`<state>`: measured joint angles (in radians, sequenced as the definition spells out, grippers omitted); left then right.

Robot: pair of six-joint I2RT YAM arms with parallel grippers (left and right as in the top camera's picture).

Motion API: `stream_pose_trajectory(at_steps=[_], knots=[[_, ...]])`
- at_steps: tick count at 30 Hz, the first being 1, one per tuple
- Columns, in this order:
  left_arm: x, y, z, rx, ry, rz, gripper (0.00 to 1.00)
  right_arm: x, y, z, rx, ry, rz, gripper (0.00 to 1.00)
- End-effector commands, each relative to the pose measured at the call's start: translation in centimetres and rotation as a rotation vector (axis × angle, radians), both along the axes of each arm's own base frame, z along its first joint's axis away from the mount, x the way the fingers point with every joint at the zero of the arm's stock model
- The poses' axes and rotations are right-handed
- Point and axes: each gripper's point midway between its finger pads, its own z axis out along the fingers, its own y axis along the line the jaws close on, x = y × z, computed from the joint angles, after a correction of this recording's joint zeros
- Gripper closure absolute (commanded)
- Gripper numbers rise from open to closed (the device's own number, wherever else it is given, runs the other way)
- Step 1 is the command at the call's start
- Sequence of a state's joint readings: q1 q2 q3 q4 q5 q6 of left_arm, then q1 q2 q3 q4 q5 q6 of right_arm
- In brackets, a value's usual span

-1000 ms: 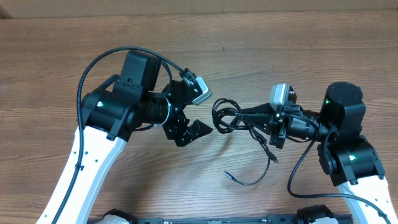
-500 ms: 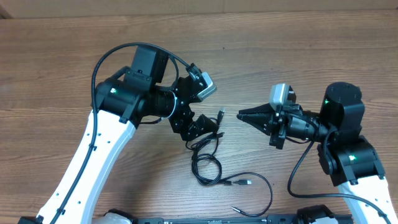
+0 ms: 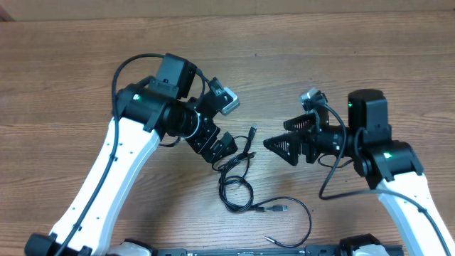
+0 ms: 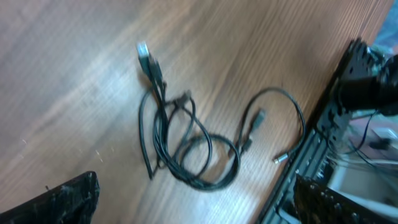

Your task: Untangle cables

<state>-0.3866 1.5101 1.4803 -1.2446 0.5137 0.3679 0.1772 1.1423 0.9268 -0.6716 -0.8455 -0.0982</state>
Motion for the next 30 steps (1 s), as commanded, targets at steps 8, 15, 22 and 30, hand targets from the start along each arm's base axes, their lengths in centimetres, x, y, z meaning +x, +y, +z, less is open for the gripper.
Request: stream_pose_trajectory(at_steps=[8,15,22,30], knots=[[-2.8,1.2,-3.3,0.190,0.066,-0.231,0.00,4.1,-4.6,-4.3,-0.146,0.258,-0.447,0.00],[-2.5,0.3,-6.3,0.318,0.001,-0.234,0.00,4.3,-5.3,-4.4,-0.144,0.265,-0.469,0.00],[-2.5,1.0,-13.0,0.381,0.012,-0.119,0.01,4.3,-5.3,-4.4,-0.145,0.266,-0.470,0.00],[-2.4,-1.2,-14.6,0.340,-0.061,-0.152,0.01,4.3,-5.3,-4.4,-0.146,0.267,-0.470,0.00]])
